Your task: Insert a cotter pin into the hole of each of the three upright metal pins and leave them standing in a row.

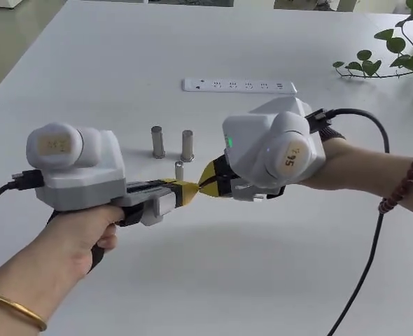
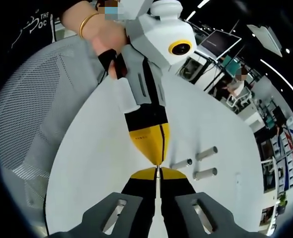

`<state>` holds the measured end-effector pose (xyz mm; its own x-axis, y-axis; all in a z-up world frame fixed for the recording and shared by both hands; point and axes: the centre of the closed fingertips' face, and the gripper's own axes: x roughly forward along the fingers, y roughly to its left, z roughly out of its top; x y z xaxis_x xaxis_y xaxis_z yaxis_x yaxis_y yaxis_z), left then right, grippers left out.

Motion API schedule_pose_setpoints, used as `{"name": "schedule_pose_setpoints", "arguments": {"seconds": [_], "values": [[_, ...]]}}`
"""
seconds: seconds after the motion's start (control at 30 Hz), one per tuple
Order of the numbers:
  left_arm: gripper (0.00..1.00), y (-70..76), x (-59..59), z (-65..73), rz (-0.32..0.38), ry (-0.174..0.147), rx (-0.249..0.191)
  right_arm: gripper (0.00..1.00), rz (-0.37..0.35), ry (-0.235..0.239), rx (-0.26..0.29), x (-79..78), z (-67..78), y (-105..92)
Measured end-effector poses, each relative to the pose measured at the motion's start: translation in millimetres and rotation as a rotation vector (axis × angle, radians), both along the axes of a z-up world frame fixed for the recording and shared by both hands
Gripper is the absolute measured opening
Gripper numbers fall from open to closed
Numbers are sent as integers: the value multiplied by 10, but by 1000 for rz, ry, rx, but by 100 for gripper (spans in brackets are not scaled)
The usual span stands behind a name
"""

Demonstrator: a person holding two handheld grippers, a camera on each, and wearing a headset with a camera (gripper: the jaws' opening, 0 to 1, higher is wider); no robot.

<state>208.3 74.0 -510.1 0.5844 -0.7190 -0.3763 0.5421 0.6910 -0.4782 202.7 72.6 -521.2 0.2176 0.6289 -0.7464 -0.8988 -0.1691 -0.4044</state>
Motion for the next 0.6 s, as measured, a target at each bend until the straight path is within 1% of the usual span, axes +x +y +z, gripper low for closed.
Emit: {"name": "schedule_pose_setpoints", "arguments": {"seconds": [0.13,0.27,0.3,0.43,0.47,0.53,0.6], "values": [[0,5,9,13,3,3,-7,0,-21,13,20,10,10,-2],[0,-3,2,18,-11,-8,3,0,-48,27,32,35,11,-20],[0,-9,-7,23,-19,-13,7,0,-67,42,41,49,8,-44],[0,-24,-31,29,-47,-33,22,1,-104,98,70,54,8,-85],[0,-26,-36,25,-54,-39,29,1,-117,118,84,55,11,-93],[0,-35,-42,23,-66,-50,41,2,-126,146,96,47,8,-105],[0,-50,-54,13,-92,-67,66,3,-140,194,110,17,-1,-114]]}}
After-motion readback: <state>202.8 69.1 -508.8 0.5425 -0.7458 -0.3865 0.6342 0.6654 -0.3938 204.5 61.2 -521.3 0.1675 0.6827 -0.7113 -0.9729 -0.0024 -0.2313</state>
